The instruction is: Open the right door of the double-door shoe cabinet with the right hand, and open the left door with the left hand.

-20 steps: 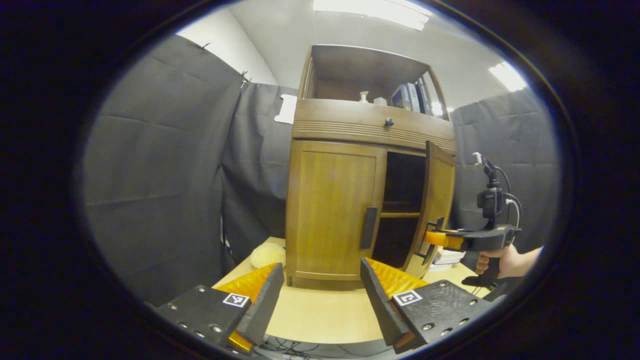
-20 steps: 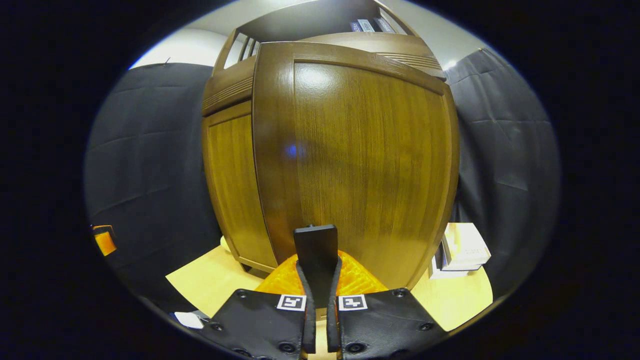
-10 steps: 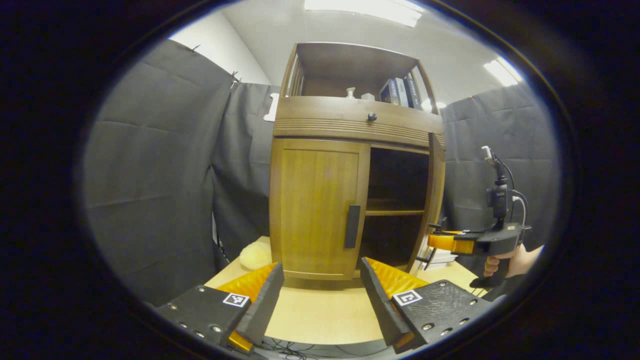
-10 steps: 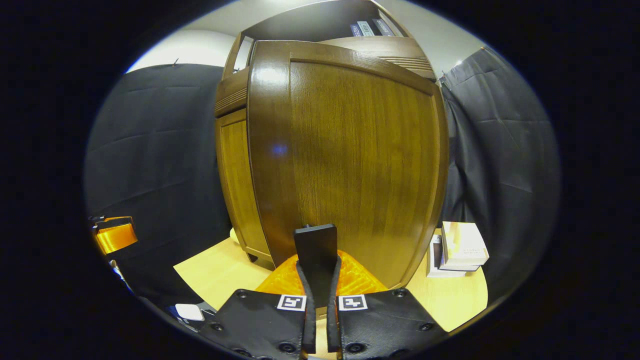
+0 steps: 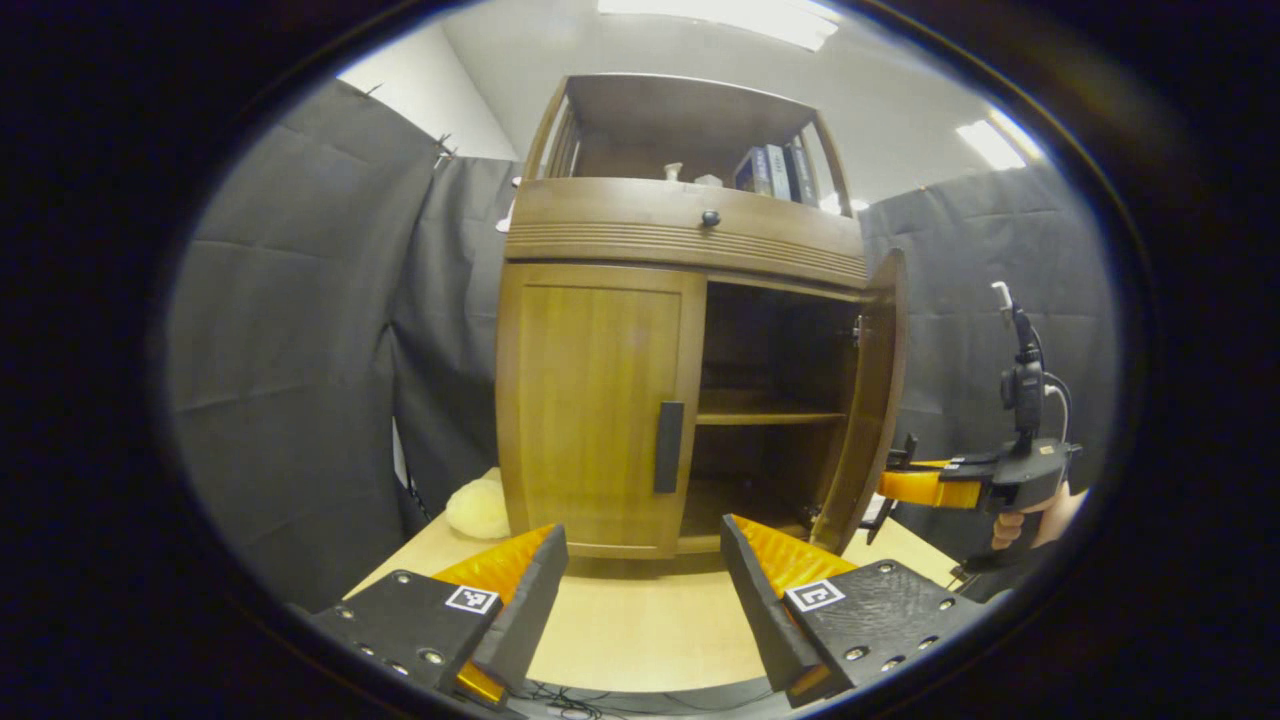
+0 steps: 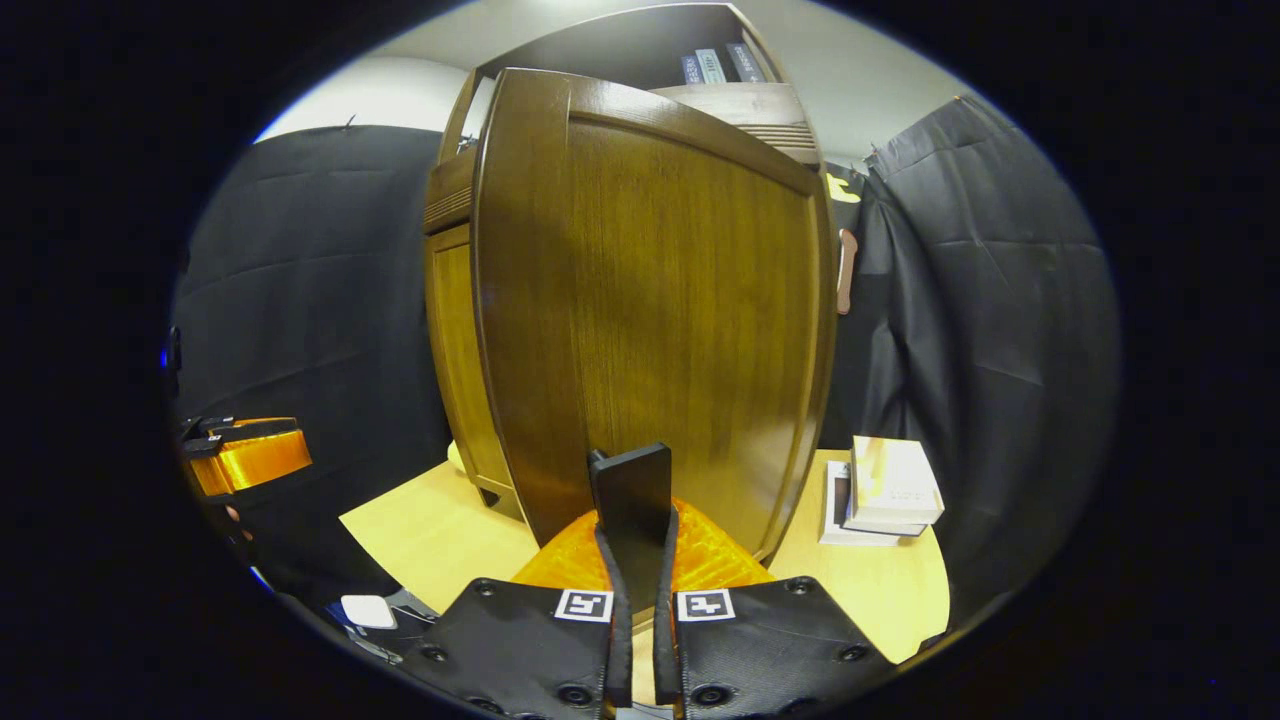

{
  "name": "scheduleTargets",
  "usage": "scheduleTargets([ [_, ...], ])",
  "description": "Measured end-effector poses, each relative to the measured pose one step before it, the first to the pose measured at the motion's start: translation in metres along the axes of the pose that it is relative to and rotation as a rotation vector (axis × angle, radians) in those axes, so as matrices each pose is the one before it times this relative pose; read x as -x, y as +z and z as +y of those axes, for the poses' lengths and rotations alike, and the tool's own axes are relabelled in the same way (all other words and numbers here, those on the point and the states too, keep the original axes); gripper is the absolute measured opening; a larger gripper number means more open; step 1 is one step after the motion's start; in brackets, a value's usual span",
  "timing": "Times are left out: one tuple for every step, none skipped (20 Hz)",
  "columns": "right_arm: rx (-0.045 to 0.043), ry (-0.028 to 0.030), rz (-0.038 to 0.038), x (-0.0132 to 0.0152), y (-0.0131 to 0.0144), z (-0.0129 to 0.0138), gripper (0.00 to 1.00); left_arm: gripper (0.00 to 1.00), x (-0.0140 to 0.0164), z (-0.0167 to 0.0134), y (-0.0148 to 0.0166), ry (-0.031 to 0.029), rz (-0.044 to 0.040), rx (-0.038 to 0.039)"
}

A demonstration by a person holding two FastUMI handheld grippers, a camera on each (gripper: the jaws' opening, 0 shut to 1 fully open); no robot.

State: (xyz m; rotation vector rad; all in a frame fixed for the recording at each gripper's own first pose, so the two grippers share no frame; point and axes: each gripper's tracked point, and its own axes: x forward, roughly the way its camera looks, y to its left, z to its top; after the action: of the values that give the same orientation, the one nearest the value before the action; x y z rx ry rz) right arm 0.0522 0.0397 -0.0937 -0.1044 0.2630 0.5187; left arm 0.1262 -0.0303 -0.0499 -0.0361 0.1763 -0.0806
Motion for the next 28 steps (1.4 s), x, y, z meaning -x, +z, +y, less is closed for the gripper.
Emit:
scheduleTargets([
  [-0.00830,-0.01428,-0.00248,0.00413,-0.00131,-0.00596,0.10,0.90,-0.00155,-0.00153,-0.00049,-0.01228,0.00287,-0.00398],
  [-0.00474,-0.01575,-0.00143,0.00545,-0.00246,-0.00589,0.10,0.90,-0.00188,-0.00232,0.00056,-0.01398,0.00122,-0.00041],
  [-0.00089,-0.01539,-0.00096,0.00431,-0.00122,-0.00654,0.10,0.90,-0.00139,-0.00095,0.00503,-0.01764,-0.00071,0.00177],
  [0.00025,-0.01543,-0.00116,0.00449,-0.00240,-0.00649,0.10,0.90,-0.00196,-0.00239,0.00116,-0.01426,-0.00075,0.00291],
  [-0.00307,-0.01351,-0.00159,0.00389,-0.00014,-0.00734,0.10,0.90,-0.00341,-0.00149,0.00240,-0.00991,0.00213,0.00029],
  [-0.00555,-0.01738,-0.00234,0.00346,-0.00081,-0.00795,0.09,0.90,-0.00253,-0.00149,0.00066,-0.00834,0.00364,-0.00078],
  [-0.00557,-0.02031,-0.00358,0.00382,-0.00059,-0.00883,0.09,0.90,0.00217,-0.00442,-0.00312,-0.00726,0.00465,-0.00160],
  [-0.00426,-0.02142,-0.00339,0.00412,-0.00124,-0.00905,0.09,0.90,0.00129,-0.00299,-0.00065,-0.00594,0.00302,0.00018],
  [-0.00895,-0.02212,-0.00348,0.00395,0.00000,-0.01086,0.05,0.90,0.00063,-0.00295,-0.00157,-0.00801,0.00089,0.00245],
  [-0.01125,-0.01757,-0.00226,0.00279,-0.00174,-0.00827,0.09,0.90,-0.00092,-0.00344,0.00060,-0.00839,-0.00035,0.00393],
  [-0.01112,-0.01758,-0.00168,0.00174,-0.00225,-0.00958,0.09,0.89,-0.00020,-0.00373,-0.00128,-0.00654,0.00057,0.00310],
  [-0.00864,-0.01702,-0.00280,0.00053,-0.00042,-0.01014,0.09,0.88,-0.00089,-0.00321,0.00017,-0.00535,0.00003,0.00080],
  [-0.00657,-0.01454,-0.00245,0.00112,0.00116,-0.01030,0.05,0.90,-0.00024,-0.00259,-0.00123,-0.00417,-0.00014,-0.00160],
  [-0.00938,-0.00937,-0.00314,0.00147,0.00064,-0.00950,0.05,0.90,-0.00107,-0.00231,0.00024,-0.00203,-0.00026,-0.00193],
  [-0.01216,-0.00829,-0.00508,0.00172,0.00049,-0.00941,0.08,0.89,-0.00077,-0.00108,0.00037,-0.00009,-0.00026,-0.00102],
  [-0.00891,-0.01037,-0.00766,0.00240,-0.00021,-0.00866,0.12,0.89,0.00099,-0.00108,0.00095,0.00107,-0.00601,0.00532],
  [-0.00271,-0.01041,-0.00914,0.00144,0.00081,-0.00854,0.06,0.90,-0.00112,-0.00228,0.00318,-0.00297,-0.00992,0.01173],
  [-0.00620,0.01066,-0.00530,0.00019,-0.00009,-0.00280,0.04,0.90,-0.00199,-0.00390,0.00319,-0.00239,-0.00946,0.01271],
  [-0.01233,0.01954,-0.00227,0.00205,0.00008,0.00159,0.04,0.90,-0.00086,-0.00197,0.00067,0.00061,-0.00734,0.00979],
  [-0.00494,0.00942,-0.00171,-0.00056,-0.00122,0.00038,0.01,0.90,-0.00184,-0.00225,0.00044,0.00422,-0.00149,0.00621],
  [0.00996,0.00323,0.00141,-0.00066,-0.00092,-0.00042,0.10,0.90,0.00091,-0.00170,-0.00085,0.00607,0.00195,0.00414],
  [0.01637,0.00253,0.00234,-0.00006,-0.00114,-0.00053,0.02,0.89,0.00085,-0.00202,-0.00048,0.00893,0.00310,0.00149],
  [0.01405,0.00558,0.00205,0.00004,0.00017,-0.00097,0.02,0.89,0.00068,-0.00066,-0.00036,0.01012,0.00018,-0.00096],
  [0.00541,0.00746,0.00092,0.00036,0.00084,-0.00103,0.02,0.89,0.00212,-0.00235,-0.00007,0.01137,-0.00248,-0.00226],
  [-0.00146,0.01039,0.00334,0.00020,0.00079,-0.00138,0.08,0.89,0.00264,-0.00112,-0.00035,0.01058,-0.00329,-0.00268],
  [-0.00365,0.01246,0.00329,0.00103,-0.00168,-0.00019,0.08,0.89,0.00222,-0.00079,-0.00043,0.01358,-0.00075,-0.00383],
  [-0.00261,0.01284,0.00395,0.00034,-0.00012,0.00038,0.05,0.89,0.00291,0.00055,-0.00163,0.01562,0.00169,-0.00454],
  [0.00075,0.00997,0.00380,0.00056,-0.00118,-0.00046,0.05,0.89,0.00273,0.00013,-0.00021,0.01571,0.00075,-0.00316],
])
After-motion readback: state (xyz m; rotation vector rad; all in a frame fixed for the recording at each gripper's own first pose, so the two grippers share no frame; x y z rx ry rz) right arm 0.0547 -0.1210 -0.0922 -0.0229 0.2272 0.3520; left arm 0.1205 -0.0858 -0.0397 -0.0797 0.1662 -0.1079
